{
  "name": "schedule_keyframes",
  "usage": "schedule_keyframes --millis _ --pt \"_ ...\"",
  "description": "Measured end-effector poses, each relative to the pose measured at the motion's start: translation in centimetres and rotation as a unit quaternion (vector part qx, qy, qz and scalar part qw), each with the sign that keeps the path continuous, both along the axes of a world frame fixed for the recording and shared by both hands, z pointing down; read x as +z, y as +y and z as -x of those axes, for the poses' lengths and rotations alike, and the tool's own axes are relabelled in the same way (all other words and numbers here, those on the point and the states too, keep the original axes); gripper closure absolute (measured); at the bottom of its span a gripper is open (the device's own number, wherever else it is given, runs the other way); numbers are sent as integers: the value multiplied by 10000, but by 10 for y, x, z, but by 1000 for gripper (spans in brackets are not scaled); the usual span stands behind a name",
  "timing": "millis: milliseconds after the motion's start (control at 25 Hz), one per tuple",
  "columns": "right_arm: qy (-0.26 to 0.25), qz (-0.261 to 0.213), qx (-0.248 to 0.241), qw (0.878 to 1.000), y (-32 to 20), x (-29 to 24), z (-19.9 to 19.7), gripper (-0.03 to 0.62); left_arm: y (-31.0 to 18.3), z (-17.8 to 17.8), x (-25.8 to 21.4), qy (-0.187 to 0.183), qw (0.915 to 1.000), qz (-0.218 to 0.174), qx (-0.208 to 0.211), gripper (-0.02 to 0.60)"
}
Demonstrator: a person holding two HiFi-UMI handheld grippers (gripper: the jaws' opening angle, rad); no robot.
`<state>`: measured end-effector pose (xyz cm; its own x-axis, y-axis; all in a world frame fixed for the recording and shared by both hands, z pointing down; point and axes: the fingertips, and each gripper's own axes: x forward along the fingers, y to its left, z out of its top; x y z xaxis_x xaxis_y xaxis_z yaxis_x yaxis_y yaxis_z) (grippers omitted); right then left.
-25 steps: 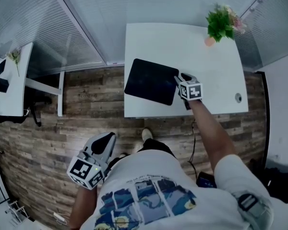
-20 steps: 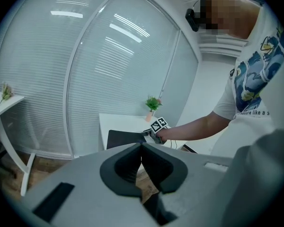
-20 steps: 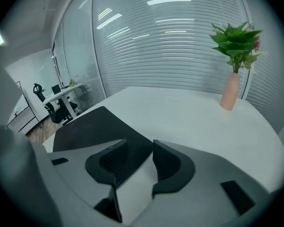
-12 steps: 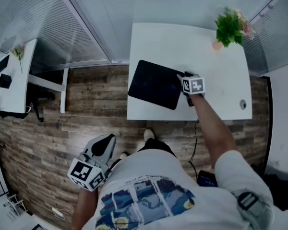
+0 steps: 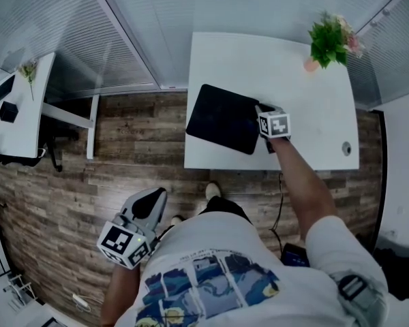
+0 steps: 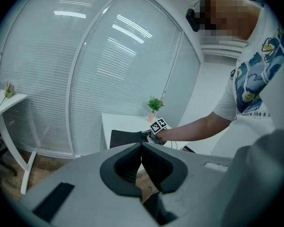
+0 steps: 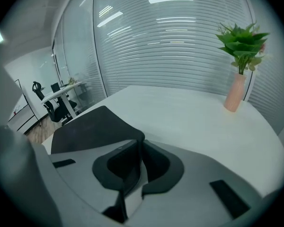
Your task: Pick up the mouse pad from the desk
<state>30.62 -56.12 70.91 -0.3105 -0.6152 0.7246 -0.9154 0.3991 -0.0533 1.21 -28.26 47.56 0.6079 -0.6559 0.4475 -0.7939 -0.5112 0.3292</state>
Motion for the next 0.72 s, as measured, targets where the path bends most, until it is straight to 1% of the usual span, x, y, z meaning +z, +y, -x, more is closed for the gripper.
schedule_keyframes --millis 320,720 --pt "-100 -308 -43 9995 9 -41 17 566 18 16 -7 81 9998 -103 149 578" --pt "-302 -641 -32 9975 38 -107 47 566 56 47 -20 197 9989 -308 290 578"
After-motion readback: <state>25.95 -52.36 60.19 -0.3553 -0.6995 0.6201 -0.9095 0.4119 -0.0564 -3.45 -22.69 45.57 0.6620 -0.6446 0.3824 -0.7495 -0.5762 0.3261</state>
